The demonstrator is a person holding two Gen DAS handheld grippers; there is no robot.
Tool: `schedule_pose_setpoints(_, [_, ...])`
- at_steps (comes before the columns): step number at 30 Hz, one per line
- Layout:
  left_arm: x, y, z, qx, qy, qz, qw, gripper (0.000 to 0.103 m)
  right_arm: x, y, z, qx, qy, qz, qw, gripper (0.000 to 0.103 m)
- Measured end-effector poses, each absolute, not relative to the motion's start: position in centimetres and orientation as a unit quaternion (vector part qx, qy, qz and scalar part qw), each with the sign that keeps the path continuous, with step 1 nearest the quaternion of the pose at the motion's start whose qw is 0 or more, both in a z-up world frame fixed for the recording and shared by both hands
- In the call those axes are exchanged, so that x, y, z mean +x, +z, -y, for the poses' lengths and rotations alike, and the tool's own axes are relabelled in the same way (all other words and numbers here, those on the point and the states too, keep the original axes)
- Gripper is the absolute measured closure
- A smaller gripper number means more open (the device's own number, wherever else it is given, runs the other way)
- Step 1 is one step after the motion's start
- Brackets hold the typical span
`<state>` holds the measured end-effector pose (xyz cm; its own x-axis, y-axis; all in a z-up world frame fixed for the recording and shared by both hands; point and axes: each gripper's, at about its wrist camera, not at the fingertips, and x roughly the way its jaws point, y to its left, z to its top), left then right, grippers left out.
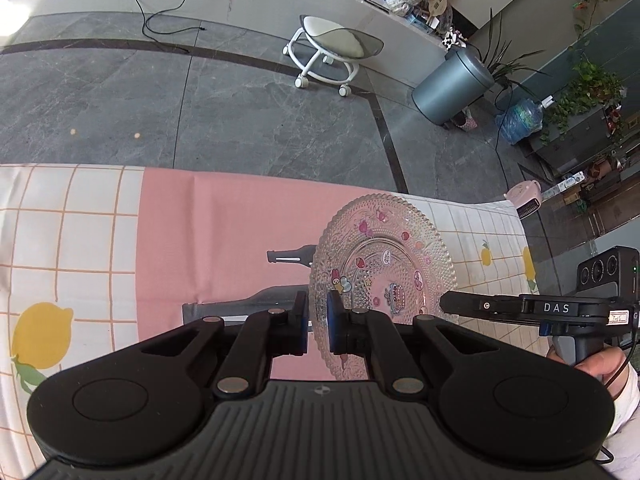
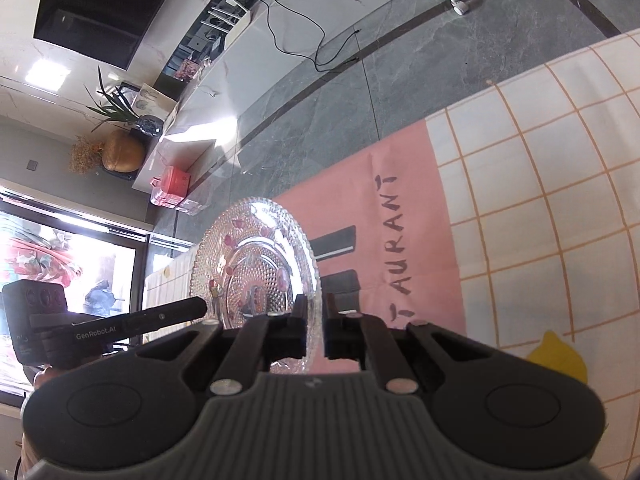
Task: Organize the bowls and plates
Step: 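Lift the glass plate with both tools and carry it over the bowls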
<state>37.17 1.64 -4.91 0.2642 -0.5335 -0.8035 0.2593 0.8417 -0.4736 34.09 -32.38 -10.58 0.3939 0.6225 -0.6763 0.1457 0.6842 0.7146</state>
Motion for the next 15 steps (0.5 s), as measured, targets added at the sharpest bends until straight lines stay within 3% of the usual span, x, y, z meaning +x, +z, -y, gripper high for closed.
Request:
schedule_pose_setpoints(7, [32.4, -0.1, -2.8, -0.121, -0.246, -0.526, 0.805, 0.094, 30.3, -5.8, 31.0, 0.364, 0.178, -0.497, 0.768, 0.098])
schedule_pose_setpoints(15, [25.4, 1.9, -4.8, -0.139, -0.227, -0.512, 0.817, 0.094, 22.5, -3.8, 29.0, 0.378, 0.200, -0.482, 0.765, 0.098])
